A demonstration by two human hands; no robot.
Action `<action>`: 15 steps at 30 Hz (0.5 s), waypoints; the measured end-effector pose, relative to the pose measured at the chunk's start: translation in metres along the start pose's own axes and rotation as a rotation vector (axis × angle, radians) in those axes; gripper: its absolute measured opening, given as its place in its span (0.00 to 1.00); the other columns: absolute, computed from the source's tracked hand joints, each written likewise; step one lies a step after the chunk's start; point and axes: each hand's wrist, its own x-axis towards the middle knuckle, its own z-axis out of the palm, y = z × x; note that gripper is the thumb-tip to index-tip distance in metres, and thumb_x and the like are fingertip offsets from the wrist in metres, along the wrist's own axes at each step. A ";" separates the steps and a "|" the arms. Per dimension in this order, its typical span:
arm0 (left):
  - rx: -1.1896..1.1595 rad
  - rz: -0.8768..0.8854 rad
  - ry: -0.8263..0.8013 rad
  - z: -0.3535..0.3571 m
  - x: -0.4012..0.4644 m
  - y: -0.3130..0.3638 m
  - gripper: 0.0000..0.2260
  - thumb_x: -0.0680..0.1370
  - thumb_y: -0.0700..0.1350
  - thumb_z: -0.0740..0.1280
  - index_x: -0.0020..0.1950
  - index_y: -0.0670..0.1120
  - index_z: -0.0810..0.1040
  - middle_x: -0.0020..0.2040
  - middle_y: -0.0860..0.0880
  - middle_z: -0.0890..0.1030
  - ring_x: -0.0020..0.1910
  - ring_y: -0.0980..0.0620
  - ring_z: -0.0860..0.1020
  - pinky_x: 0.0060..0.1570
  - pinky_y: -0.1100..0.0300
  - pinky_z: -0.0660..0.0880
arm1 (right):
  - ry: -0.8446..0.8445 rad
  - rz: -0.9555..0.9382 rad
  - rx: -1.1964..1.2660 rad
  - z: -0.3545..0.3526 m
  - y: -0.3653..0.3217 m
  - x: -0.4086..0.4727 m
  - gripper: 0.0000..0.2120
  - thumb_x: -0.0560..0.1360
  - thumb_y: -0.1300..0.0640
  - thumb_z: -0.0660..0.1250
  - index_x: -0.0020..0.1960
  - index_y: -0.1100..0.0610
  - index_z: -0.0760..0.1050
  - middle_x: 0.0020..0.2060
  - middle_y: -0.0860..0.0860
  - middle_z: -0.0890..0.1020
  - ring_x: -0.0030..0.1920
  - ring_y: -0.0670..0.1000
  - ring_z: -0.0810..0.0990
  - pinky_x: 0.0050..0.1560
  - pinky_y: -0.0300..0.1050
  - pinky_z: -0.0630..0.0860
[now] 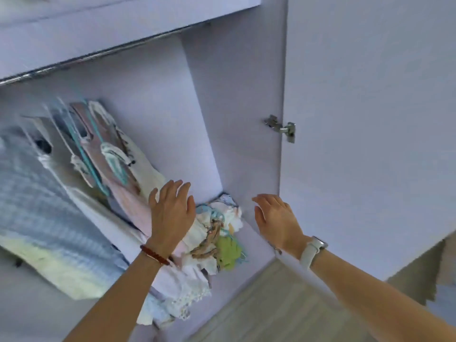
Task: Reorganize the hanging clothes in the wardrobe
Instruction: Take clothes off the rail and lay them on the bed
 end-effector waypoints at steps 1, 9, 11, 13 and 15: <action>0.030 -0.032 0.030 -0.007 0.005 -0.017 0.15 0.72 0.43 0.62 0.56 0.40 0.79 0.55 0.41 0.80 0.58 0.41 0.77 0.58 0.38 0.67 | -0.006 -0.039 0.012 0.003 -0.014 0.017 0.17 0.78 0.56 0.55 0.65 0.56 0.70 0.63 0.52 0.74 0.65 0.53 0.69 0.61 0.47 0.64; 0.230 -0.296 0.076 -0.046 0.038 -0.109 0.22 0.75 0.49 0.53 0.63 0.43 0.75 0.65 0.43 0.74 0.65 0.40 0.70 0.59 0.40 0.61 | -0.139 -0.230 0.399 0.034 -0.131 0.142 0.15 0.78 0.61 0.56 0.63 0.61 0.72 0.60 0.58 0.76 0.61 0.57 0.73 0.62 0.48 0.68; 0.233 -0.387 -0.009 -0.044 0.040 -0.124 0.22 0.76 0.50 0.54 0.69 0.45 0.70 0.70 0.44 0.68 0.70 0.41 0.63 0.64 0.38 0.55 | -0.204 -0.267 0.519 0.041 -0.161 0.166 0.15 0.79 0.62 0.55 0.62 0.62 0.72 0.60 0.58 0.77 0.60 0.56 0.74 0.61 0.42 0.66; 0.222 -0.439 -0.068 -0.037 0.041 -0.136 0.22 0.79 0.50 0.56 0.73 0.49 0.63 0.74 0.47 0.60 0.74 0.44 0.55 0.67 0.39 0.52 | -0.265 -0.277 0.630 0.045 -0.188 0.186 0.13 0.79 0.63 0.55 0.59 0.64 0.73 0.56 0.59 0.78 0.57 0.56 0.75 0.58 0.42 0.67; 0.195 -0.444 -0.103 -0.033 0.042 -0.140 0.23 0.80 0.51 0.55 0.74 0.50 0.59 0.76 0.49 0.54 0.75 0.45 0.51 0.67 0.39 0.54 | -0.326 -0.283 0.737 0.049 -0.213 0.205 0.11 0.79 0.62 0.54 0.54 0.64 0.73 0.50 0.58 0.79 0.50 0.55 0.76 0.53 0.45 0.70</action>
